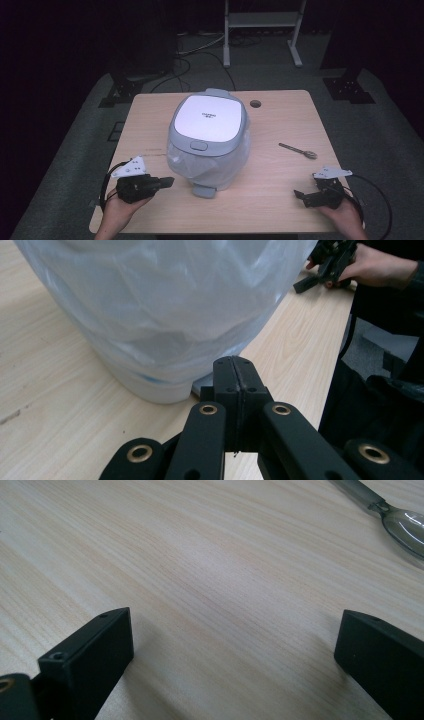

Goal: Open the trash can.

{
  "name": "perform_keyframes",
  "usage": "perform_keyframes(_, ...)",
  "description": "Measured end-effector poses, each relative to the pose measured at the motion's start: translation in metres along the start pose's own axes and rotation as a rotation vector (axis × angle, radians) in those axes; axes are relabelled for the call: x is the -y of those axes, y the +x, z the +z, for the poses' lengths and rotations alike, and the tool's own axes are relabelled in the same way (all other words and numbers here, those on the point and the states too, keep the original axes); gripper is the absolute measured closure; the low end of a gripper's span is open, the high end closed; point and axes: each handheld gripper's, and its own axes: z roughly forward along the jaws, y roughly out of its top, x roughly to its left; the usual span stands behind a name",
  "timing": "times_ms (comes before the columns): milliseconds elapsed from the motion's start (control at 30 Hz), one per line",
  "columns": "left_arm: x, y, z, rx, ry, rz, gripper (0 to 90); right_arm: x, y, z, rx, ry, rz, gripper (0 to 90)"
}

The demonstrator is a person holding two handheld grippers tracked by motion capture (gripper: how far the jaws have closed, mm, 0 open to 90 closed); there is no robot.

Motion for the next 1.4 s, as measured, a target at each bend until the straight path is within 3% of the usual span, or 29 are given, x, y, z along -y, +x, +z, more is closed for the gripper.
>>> perform_keyframes(1400,-0.07,-0.014,-0.021,0.067,-0.096,0.081,90.0,0.0,0.0,0.0,0.0,0.0,0.0,1.2)
